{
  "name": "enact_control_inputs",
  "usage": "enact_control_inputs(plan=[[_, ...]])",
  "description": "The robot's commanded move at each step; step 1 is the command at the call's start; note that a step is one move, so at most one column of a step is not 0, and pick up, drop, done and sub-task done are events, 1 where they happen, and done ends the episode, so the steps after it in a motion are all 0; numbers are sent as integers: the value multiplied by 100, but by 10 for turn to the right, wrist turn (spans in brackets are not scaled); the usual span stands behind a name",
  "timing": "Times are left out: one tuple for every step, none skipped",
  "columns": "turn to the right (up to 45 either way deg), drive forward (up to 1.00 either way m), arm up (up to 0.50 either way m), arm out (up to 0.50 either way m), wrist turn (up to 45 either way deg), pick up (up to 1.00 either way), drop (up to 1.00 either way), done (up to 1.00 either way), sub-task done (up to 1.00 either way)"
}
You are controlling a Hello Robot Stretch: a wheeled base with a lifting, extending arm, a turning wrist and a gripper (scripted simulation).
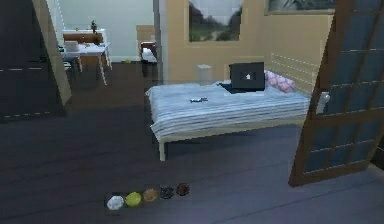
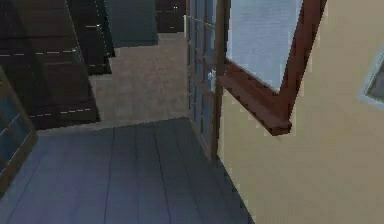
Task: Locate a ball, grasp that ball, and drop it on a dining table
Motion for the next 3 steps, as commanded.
enact_control_inputs(plan=[[-450,0,0,0,0,0,0,0,0],[-60,0,0,0,0,0,0,0,0],[0,25,0,0,0,0,0,0,0]])
